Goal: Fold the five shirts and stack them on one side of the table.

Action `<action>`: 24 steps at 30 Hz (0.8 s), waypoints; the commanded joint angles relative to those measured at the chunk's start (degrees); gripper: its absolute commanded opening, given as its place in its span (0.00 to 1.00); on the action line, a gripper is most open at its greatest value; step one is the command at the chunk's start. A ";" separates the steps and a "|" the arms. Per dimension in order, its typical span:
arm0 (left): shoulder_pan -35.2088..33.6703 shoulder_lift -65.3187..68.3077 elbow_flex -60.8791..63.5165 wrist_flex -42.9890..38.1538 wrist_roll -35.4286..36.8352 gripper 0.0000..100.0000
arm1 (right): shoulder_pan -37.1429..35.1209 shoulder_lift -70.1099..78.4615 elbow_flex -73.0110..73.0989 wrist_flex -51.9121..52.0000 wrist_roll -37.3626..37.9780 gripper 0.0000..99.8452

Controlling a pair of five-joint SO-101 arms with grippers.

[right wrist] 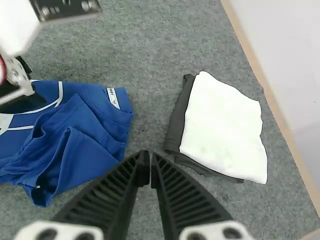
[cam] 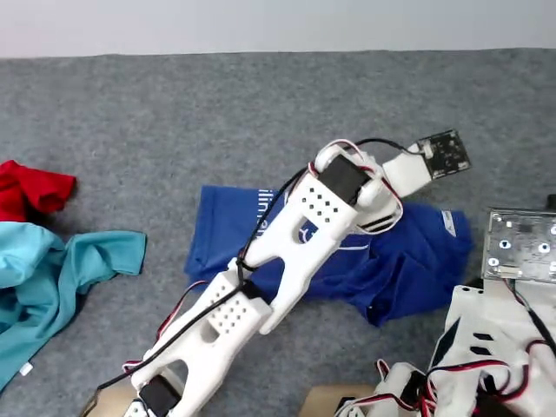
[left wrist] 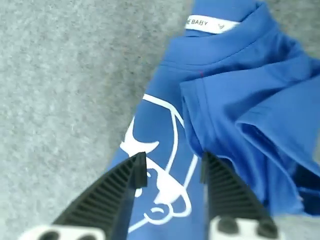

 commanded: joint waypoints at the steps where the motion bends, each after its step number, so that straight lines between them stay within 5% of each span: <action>1: 2.99 -10.46 10.24 1.76 2.02 0.18 | 0.48 -0.13 0.26 2.15 0.44 0.01; 12: 6.77 -19.25 36.88 -2.46 2.20 0.08 | 0.48 -0.13 0.26 2.15 0.53 0.01; 24: -1.58 -8.26 40.04 -10.02 1.85 0.08 | 0.48 -0.13 0.26 2.15 0.53 0.01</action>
